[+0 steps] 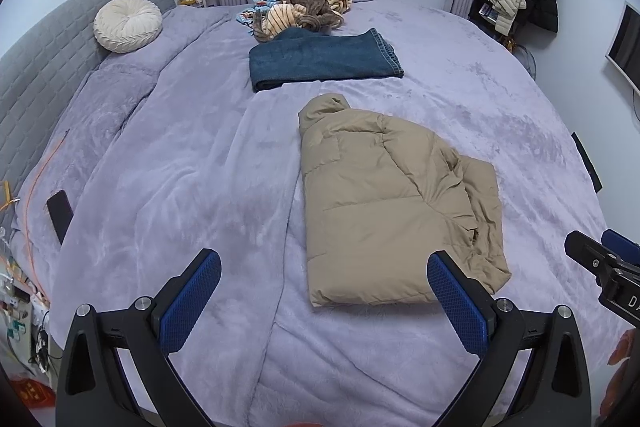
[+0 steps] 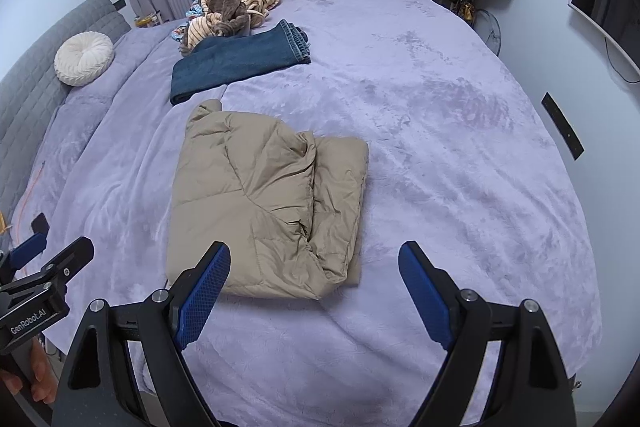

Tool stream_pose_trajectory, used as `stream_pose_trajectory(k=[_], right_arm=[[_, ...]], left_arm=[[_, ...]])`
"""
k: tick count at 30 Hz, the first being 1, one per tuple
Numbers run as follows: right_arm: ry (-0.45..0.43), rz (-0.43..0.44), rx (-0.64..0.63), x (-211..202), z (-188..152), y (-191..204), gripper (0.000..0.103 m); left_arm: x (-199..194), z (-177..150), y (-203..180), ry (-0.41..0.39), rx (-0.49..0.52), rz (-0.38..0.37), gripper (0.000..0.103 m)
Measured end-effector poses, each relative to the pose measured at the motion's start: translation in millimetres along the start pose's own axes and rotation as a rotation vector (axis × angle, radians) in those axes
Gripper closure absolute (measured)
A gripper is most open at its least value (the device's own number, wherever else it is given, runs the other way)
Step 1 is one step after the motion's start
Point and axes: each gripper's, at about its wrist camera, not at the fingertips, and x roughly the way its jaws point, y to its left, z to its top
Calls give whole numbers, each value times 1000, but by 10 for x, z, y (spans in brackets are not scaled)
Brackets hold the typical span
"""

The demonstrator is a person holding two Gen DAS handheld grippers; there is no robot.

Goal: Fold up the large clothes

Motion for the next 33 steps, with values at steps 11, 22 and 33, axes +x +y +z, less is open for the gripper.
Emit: stream_pose_trajectory(k=[11,22,33], right_arm=[[1,1,1,-4,-2,-2,15],[0,1,2,-8,-8,6,15],[0,1,3,-12,-20,20,15]], left_arm=[[-8,-8,3,-1,0,3,0],[-15,-18,14,-3,-1,4,0],[-18,-21,19,-3,-8,6,0]])
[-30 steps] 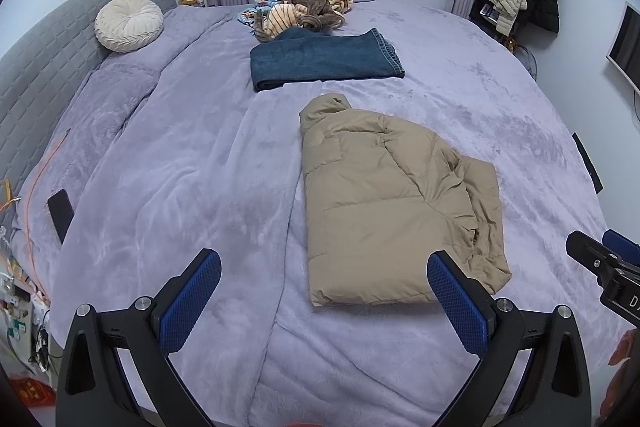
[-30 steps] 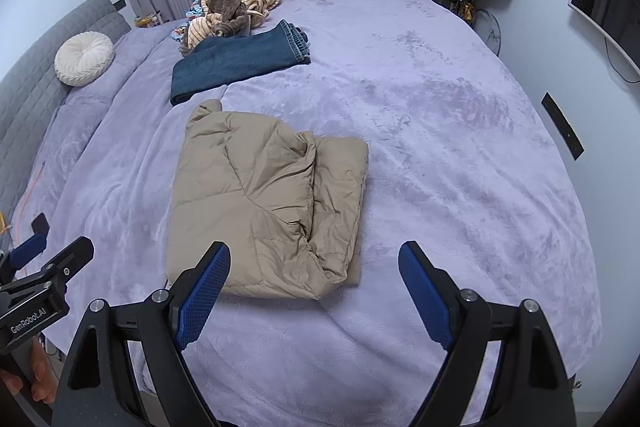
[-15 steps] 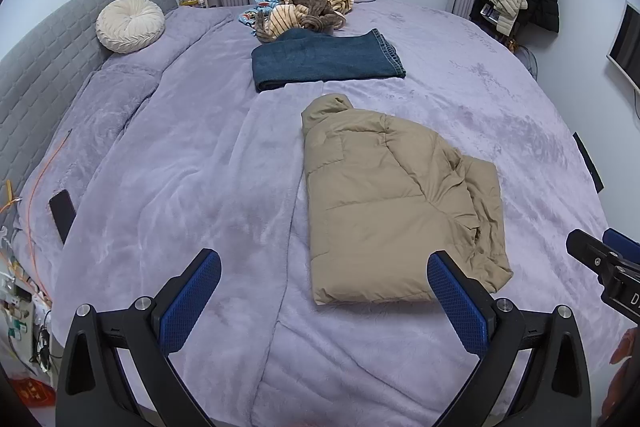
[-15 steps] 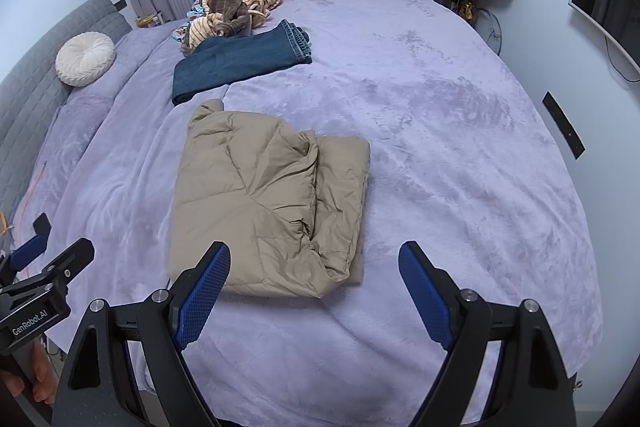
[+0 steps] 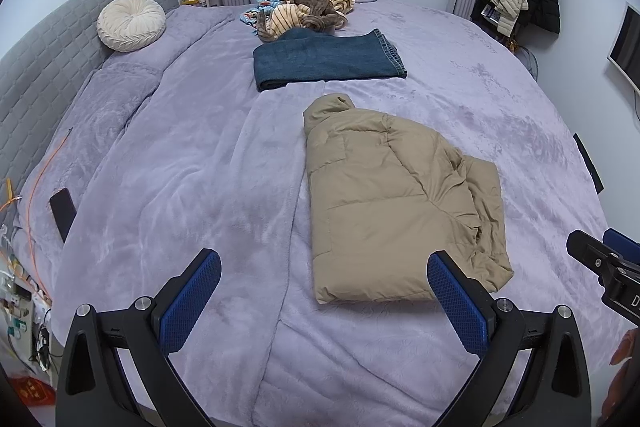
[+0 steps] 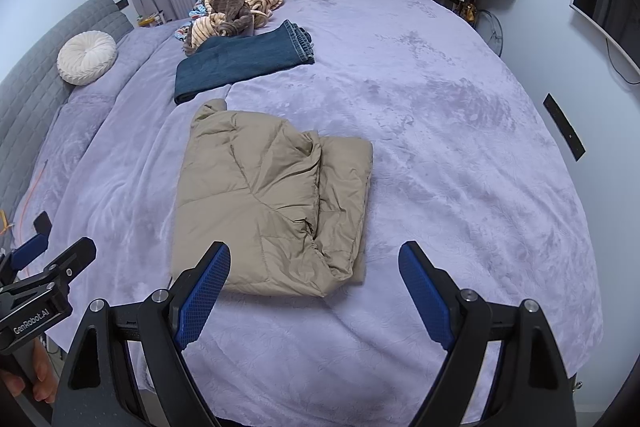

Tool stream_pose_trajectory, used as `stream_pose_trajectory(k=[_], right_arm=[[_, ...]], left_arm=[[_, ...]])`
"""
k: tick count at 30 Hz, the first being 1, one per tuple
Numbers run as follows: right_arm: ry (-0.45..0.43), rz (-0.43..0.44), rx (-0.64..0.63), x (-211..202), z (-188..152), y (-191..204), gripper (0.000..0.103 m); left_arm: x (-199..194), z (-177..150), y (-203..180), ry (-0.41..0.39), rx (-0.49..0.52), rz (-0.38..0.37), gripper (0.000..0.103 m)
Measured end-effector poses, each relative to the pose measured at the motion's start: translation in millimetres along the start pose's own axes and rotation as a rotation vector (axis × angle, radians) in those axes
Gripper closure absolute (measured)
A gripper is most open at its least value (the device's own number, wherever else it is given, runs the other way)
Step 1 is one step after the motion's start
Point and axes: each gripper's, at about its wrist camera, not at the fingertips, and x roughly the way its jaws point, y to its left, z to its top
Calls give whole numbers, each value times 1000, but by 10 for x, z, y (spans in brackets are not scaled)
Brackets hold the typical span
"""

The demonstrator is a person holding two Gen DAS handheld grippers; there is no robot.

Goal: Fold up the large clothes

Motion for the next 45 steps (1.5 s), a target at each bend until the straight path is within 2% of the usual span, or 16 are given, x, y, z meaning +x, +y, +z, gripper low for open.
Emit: stream_pose_trajectory(k=[45], right_arm=[[-1,-1,4,-5,-19,25,15]], left_arm=[[-8,-17,26,-1,0,2,0]])
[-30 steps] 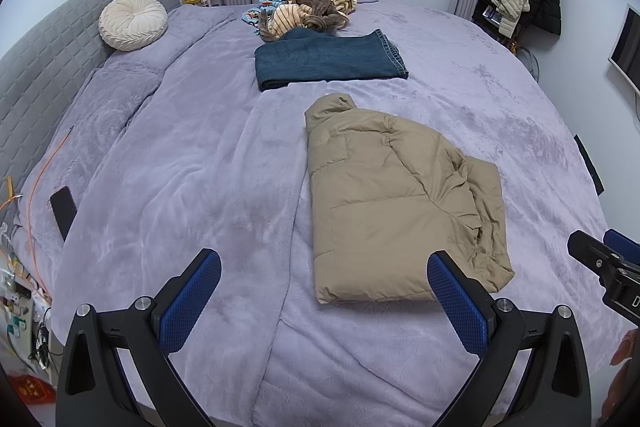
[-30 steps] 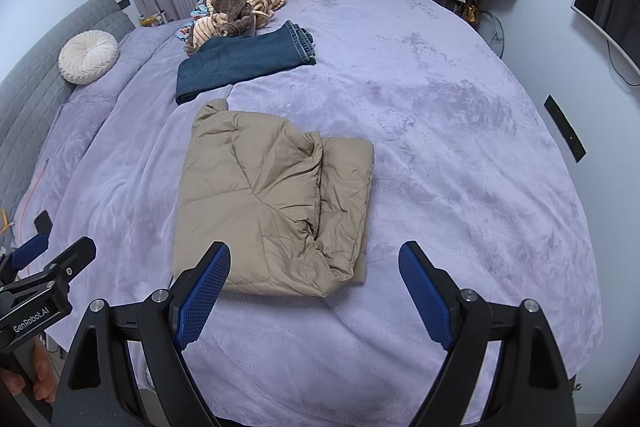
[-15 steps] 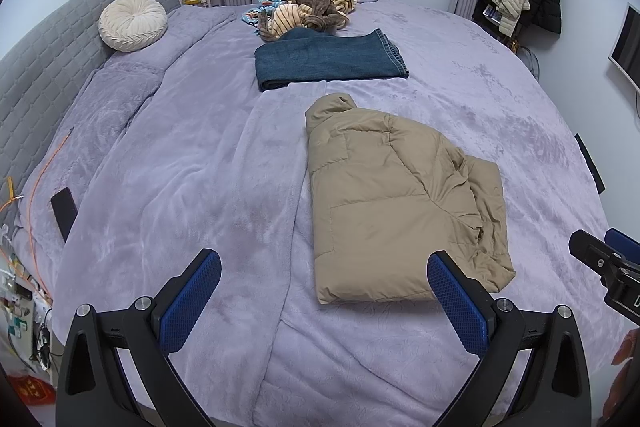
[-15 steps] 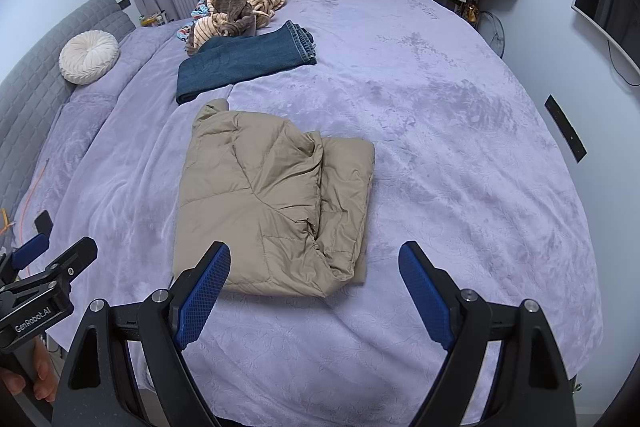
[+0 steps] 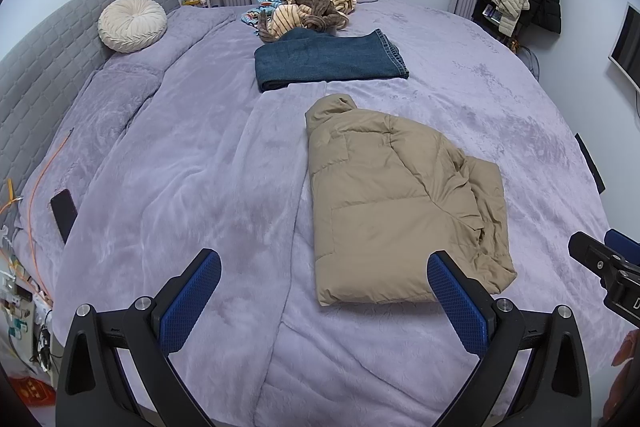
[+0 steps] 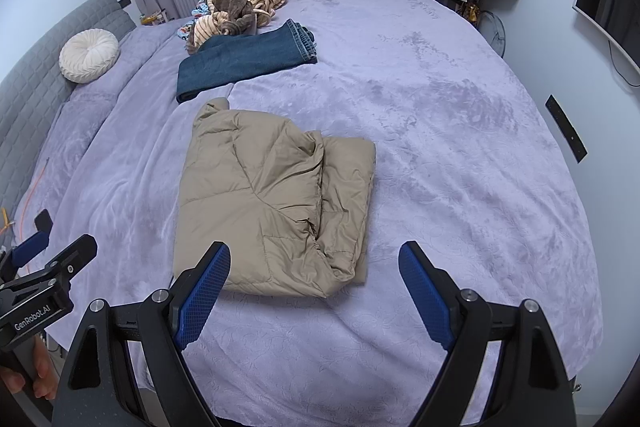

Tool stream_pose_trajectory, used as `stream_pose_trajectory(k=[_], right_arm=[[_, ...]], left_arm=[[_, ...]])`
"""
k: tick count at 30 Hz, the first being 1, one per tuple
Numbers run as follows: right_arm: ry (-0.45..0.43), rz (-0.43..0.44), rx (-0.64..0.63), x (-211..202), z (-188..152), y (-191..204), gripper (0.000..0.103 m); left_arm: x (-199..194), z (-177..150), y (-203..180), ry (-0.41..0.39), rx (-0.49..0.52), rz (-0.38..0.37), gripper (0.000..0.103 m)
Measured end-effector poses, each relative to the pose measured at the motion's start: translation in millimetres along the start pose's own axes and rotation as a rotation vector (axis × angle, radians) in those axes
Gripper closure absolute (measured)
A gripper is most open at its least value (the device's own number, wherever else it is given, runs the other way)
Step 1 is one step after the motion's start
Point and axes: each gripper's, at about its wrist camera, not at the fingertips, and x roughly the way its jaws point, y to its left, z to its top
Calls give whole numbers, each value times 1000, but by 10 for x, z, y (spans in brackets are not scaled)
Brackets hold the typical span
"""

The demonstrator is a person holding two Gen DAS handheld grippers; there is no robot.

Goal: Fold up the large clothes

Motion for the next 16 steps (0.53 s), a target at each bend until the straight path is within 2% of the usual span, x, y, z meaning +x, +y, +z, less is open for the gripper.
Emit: stream_pose_trajectory(k=[16], right_arm=[[7,0,5,-12,-3,5,15]], left_arm=[[1,21,20,-16,-4,-23,0]])
